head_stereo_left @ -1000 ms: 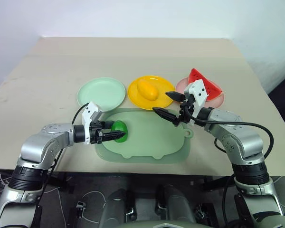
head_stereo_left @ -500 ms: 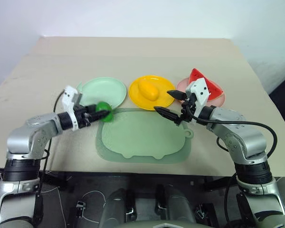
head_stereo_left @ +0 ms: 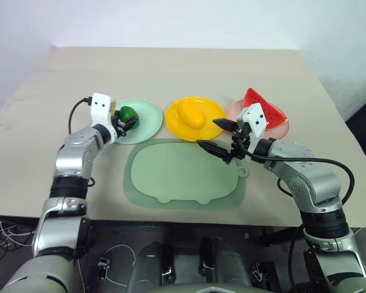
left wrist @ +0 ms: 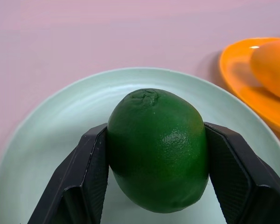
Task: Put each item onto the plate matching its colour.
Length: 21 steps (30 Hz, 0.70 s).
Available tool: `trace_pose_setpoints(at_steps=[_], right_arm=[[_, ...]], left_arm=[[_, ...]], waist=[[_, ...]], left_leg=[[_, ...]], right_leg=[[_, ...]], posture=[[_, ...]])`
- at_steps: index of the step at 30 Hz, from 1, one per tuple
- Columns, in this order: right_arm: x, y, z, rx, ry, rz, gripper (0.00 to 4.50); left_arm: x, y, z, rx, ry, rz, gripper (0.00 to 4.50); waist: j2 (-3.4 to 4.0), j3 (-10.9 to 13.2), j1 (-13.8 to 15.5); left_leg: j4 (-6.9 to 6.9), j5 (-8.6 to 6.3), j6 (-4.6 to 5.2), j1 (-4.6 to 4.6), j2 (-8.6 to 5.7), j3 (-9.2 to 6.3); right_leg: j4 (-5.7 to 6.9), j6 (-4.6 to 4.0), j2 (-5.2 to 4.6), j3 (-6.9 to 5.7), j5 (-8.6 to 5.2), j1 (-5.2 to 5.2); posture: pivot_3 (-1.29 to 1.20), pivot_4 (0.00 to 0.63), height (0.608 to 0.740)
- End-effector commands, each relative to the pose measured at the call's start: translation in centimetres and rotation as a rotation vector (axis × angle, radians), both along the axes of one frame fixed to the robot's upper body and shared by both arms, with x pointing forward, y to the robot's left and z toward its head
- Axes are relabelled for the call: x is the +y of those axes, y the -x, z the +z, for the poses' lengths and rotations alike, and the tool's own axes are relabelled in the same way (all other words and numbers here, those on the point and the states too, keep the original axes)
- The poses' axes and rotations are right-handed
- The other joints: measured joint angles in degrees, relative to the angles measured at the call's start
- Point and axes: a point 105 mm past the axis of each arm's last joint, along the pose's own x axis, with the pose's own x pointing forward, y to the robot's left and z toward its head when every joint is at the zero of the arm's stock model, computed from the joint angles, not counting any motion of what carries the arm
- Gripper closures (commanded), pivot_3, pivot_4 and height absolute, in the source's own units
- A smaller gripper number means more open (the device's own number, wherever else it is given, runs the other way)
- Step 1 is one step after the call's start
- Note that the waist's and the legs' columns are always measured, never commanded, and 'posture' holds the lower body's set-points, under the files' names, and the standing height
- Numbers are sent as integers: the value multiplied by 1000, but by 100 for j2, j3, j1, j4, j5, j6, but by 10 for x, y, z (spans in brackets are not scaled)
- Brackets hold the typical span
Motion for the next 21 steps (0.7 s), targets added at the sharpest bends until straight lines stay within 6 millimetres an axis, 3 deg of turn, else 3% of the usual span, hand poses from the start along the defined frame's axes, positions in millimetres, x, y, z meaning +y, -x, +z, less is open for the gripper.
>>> trace_pose_setpoints(at_steps=[1,2,3,7,14,21], right_arm=[[0,0,14,-67,-8,-1,0],[-1,0,14,-67,-6,-3,0],[-1,1,14,-67,-6,-4,0],[-1,1,14,-67,-7,-9,0],[-2,2,14,-66,-9,-9,0],[-4,5,11,-61,-20,-15,0]], left_arm=[[1,-6,9,-24,27,13,1828],[1,-7,8,-21,26,15,1828],[0,-7,6,-15,28,11,1097],[-2,-6,4,-10,43,-11,41],[2,7,22,-60,33,-68,41],[33,45,39,-106,-44,-68,41]], waist=[[0,0,-11],[0,0,-21],[0,0,-27],[0,0,-26],[0,0,-19],[0,0,-41]], left_leg=[[-1,-1,1,0,0,0],[-1,-1,1,0,1,0],[-2,0,1,1,2,0],[-1,0,1,1,2,0],[2,0,1,1,1,0],[-1,0,0,3,4,-1]], right_leg=[[0,0,0,0,0,0],[1,0,1,0,0,-1],[2,1,2,0,0,-2],[5,1,3,-1,0,-3],[4,1,0,-1,0,-1],[7,0,3,0,0,-3]], posture=[[0,150,696],[0,150,696],[0,150,696],[0,150,696],[0,150,696],[0,150,696]])
